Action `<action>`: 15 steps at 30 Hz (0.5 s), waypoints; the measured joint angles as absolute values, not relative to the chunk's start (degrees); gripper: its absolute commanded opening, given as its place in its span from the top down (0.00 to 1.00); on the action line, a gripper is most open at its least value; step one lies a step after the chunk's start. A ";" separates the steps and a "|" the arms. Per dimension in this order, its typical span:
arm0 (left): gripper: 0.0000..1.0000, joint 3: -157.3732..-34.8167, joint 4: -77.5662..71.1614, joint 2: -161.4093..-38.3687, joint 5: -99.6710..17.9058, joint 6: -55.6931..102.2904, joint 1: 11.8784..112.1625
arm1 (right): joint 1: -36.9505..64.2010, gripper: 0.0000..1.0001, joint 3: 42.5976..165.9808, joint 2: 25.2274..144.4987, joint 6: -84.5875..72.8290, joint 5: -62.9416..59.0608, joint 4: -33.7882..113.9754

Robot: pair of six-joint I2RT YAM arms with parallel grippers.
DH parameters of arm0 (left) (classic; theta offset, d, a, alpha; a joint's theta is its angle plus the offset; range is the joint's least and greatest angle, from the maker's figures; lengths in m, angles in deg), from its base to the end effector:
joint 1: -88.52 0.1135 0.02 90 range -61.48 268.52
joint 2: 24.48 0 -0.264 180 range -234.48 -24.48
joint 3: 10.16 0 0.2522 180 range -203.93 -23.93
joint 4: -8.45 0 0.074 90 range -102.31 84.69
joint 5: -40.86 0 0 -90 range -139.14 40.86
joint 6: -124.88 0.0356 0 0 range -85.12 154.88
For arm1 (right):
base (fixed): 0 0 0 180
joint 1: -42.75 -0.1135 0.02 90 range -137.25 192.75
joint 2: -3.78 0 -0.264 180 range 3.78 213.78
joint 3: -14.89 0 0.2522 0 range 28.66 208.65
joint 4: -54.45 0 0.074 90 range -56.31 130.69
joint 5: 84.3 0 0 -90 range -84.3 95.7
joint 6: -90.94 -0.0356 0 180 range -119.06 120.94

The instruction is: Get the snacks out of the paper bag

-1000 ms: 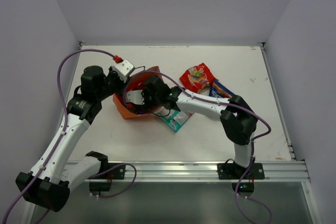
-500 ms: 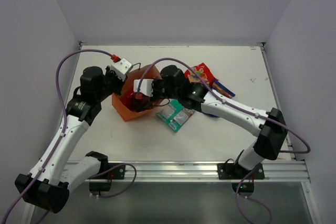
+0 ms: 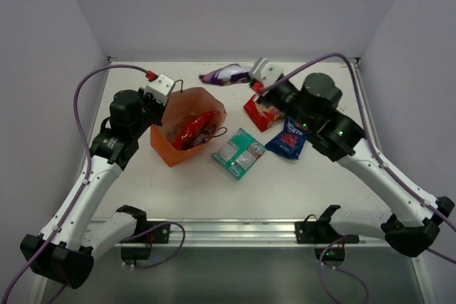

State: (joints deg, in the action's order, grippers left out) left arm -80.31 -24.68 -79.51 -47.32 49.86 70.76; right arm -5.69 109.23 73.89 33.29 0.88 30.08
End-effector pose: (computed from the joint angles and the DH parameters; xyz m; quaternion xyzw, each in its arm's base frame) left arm 0.2057 -0.0671 0.3617 0.2370 0.7735 -0.0271 0.5872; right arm 0.1766 0.2037 0.4650 -0.4810 0.5195 0.1282 0.6945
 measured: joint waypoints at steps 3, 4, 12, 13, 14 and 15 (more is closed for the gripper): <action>1.00 -80.31 -24.25 -79.99 -49.26 49.12 70.76 | 1.28 1.00 107.85 68.82 28.64 6.39 32.37; 1.00 -80.31 -24.20 -80.05 -49.85 48.94 70.76 | 3.95 1.00 107.07 67.72 27.17 8.88 33.01; 1.00 -80.31 -24.22 -80.08 -52.76 48.40 70.76 | 27.14 1.00 99.92 76.45 15.72 19.53 35.54; 1.00 -80.31 -24.22 -80.08 -52.96 48.11 70.76 | 29.47 1.00 99.29 79.66 14.54 20.38 35.72; 1.00 -80.31 -24.22 -80.08 -53.09 47.81 70.74 | 31.07 1.00 98.74 82.22 13.69 21.16 35.80; 1.00 -80.31 -24.22 -80.08 -53.13 47.46 70.76 | 32.75 1.00 98.11 85.30 12.79 22.08 35.78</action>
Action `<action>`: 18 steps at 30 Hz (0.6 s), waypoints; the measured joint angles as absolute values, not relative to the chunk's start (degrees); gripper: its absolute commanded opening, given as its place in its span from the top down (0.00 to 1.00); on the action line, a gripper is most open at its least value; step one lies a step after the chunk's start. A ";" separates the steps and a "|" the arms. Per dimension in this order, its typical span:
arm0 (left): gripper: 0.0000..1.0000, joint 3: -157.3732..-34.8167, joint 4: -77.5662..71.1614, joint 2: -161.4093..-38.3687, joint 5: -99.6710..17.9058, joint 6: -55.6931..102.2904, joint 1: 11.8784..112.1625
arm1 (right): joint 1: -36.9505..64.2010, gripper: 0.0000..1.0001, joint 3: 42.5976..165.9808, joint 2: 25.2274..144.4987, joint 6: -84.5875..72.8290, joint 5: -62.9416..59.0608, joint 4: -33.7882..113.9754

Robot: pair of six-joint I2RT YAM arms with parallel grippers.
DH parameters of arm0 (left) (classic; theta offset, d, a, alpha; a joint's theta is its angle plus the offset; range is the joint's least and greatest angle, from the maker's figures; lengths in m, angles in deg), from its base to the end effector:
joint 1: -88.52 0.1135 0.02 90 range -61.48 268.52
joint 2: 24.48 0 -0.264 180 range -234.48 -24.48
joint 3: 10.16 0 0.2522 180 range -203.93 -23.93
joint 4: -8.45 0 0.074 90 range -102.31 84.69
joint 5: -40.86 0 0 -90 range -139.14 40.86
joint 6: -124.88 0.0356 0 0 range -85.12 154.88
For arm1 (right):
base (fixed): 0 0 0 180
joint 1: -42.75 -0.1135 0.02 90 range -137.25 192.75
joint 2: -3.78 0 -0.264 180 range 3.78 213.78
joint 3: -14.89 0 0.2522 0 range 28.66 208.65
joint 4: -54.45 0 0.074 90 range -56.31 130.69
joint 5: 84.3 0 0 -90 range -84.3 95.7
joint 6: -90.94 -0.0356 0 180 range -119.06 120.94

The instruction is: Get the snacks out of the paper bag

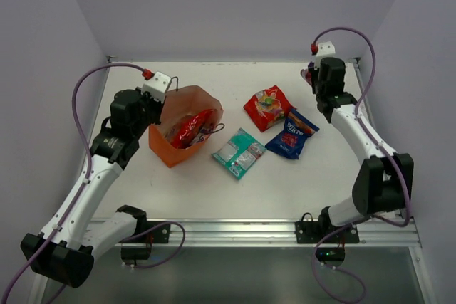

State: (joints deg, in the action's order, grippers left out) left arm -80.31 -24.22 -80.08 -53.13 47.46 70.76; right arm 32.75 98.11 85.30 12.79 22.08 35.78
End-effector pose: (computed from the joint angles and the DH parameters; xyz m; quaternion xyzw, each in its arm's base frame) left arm 0.2094 -0.0645 0.3606 0.1920 0.7863 0.0016 0.5873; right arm 0.3332 0.0486 0.3505 -0.0675 0.7972 -0.1240 0.5870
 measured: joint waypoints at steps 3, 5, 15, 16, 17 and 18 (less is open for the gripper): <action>1.00 -80.31 -24.20 -80.08 -53.15 46.39 70.76 | 36.80 1.00 96.68 93.10 11.00 24.84 36.53; 1.00 -80.31 -24.20 -80.10 -53.15 45.93 70.76 | 38.39 0.93 96.62 97.34 10.39 27.17 37.44; 1.00 -80.33 -24.22 -80.27 -52.30 45.82 70.76 | 35.24 0.30 93.21 94.96 6.06 22.91 35.94; 1.00 -80.35 -24.22 -80.38 -52.02 46.25 70.76 | 33.76 0.25 92.55 91.99 6.54 21.03 35.30; 1.00 -80.44 -24.25 -80.56 -51.67 46.69 70.76 | 32.01 0.18 92.34 88.86 7.31 18.80 34.93; 1.00 -80.55 -24.25 -80.75 -51.14 47.26 70.76 | 29.98 0.16 92.31 85.73 8.20 16.05 34.91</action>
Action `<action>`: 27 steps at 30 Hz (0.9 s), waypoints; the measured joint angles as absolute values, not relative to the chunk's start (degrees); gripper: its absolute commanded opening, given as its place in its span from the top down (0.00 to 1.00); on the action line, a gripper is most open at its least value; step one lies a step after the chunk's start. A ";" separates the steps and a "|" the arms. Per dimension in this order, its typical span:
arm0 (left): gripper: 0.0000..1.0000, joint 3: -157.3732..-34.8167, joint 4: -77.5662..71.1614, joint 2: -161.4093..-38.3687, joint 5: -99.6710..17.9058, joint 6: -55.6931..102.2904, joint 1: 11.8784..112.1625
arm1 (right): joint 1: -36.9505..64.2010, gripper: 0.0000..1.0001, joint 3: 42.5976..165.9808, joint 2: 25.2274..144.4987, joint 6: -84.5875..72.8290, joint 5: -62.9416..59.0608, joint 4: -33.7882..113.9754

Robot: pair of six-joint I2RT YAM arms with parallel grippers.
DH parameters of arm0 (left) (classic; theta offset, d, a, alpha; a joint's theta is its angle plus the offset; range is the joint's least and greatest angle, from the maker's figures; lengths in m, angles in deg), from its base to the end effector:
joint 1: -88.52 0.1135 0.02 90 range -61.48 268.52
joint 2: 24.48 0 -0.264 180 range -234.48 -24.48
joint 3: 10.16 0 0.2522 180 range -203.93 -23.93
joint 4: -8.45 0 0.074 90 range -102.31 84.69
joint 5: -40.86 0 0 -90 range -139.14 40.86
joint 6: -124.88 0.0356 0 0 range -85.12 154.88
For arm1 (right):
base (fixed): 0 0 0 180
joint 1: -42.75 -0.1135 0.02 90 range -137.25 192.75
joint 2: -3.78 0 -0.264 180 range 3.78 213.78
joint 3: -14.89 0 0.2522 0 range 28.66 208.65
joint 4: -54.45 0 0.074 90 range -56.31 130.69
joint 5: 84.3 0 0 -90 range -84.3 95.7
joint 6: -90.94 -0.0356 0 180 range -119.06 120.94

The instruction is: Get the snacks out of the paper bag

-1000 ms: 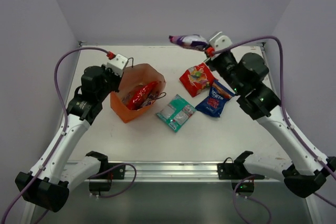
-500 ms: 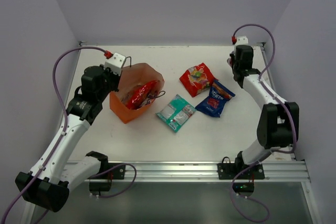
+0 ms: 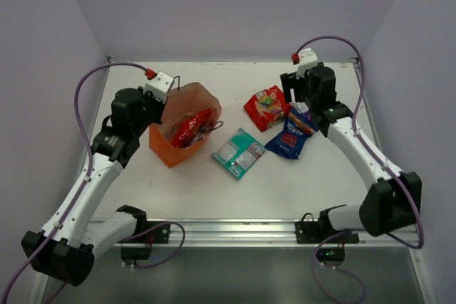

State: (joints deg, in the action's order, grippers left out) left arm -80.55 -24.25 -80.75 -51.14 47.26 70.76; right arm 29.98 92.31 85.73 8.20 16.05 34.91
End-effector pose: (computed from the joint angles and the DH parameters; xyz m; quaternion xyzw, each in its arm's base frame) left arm 0.2117 -0.0665 0.3597 0.2012 0.7866 -0.0132 0.5836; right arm 0.3271 0.0676 0.3105 -0.0970 0.8314 -0.0495 0.5449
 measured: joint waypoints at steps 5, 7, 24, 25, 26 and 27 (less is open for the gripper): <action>1.00 -81.44 -24.62 -81.41 -47.60 50.06 70.76 | 16.49 0.13 95.22 73.84 17.19 2.76 34.75; 1.00 -82.08 -24.81 -81.82 -45.64 51.09 70.76 | 10.59 0.13 97.38 72.23 20.49 -2.46 34.54; 1.00 -83.67 -27.15 -82.52 -36.85 54.65 70.76 | -10.72 0.13 106.76 94.46 41.36 -9.19 22.12; 1.00 -83.67 -27.13 -82.46 -36.46 54.65 70.76 | -10.79 0.12 106.87 95.48 41.84 -8.63 22.12; 1.00 -83.67 -27.11 -82.39 -36.04 54.65 70.76 | -10.76 0.12 107.02 96.42 42.21 -8.08 22.19; 1.00 -83.67 -27.11 -82.35 -35.67 54.65 70.76 | -10.76 0.12 107.31 97.30 42.61 -7.16 22.45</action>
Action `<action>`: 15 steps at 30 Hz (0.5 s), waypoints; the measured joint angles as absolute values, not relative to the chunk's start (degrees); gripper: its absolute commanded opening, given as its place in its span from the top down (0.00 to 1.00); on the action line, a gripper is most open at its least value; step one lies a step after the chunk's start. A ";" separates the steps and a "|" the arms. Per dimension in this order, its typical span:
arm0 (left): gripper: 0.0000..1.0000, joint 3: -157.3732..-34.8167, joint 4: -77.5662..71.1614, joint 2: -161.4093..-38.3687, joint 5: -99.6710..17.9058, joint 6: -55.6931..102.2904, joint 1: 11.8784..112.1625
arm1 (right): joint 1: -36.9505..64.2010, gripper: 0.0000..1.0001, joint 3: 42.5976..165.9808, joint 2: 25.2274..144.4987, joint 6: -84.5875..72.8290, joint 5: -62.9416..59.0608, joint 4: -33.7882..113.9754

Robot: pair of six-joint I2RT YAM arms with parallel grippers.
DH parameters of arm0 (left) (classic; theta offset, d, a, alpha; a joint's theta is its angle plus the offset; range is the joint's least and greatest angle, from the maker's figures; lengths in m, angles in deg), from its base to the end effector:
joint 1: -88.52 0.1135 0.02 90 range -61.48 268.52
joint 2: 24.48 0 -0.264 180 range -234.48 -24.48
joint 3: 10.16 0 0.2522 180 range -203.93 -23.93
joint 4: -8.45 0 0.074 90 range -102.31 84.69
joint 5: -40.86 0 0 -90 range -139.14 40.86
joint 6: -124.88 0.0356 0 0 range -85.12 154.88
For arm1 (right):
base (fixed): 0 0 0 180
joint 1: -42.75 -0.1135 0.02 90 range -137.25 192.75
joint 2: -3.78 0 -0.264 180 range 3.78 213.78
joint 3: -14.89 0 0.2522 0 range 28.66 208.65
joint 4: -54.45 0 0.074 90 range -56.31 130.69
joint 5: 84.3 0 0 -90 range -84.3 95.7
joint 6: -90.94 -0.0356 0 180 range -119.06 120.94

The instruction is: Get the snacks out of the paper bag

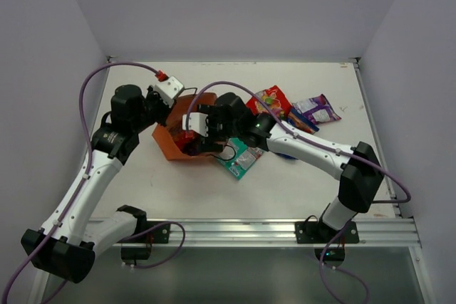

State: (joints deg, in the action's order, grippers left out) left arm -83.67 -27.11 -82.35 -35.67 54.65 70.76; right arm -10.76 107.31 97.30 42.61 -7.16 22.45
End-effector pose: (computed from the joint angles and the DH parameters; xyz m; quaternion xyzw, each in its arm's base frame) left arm 0.2113 -0.0764 0.3680 0.3253 0.7482 -0.0860 0.5718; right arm 0.2193 0.3098 0.3128 -0.6811 0.5499 0.1468 0.4607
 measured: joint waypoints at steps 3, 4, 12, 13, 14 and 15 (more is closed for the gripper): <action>1.00 -83.67 -27.15 -82.26 -34.66 54.65 70.76 | -10.76 0.12 107.85 99.61 43.50 -5.52 23.87; 1.00 -83.67 -27.20 -82.26 -34.45 54.63 70.76 | -10.76 0.12 108.18 100.40 43.72 -5.22 24.31; 1.00 -83.45 -27.22 -82.13 -33.77 54.63 70.76 | -10.76 0.26 109.60 105.93 45.25 -2.77 29.03; 1.00 -83.39 -27.22 -82.11 -33.70 54.63 70.76 | -10.76 0.37 109.89 106.61 45.43 -2.79 29.18; 1.00 -83.34 -27.22 -82.11 -33.68 54.63 70.76 | -10.76 0.45 110.13 107.13 45.64 -2.83 29.16; 1.00 -83.26 -27.20 -82.11 -33.70 54.63 70.76 | -10.76 0.55 110.32 107.55 45.77 -2.86 29.07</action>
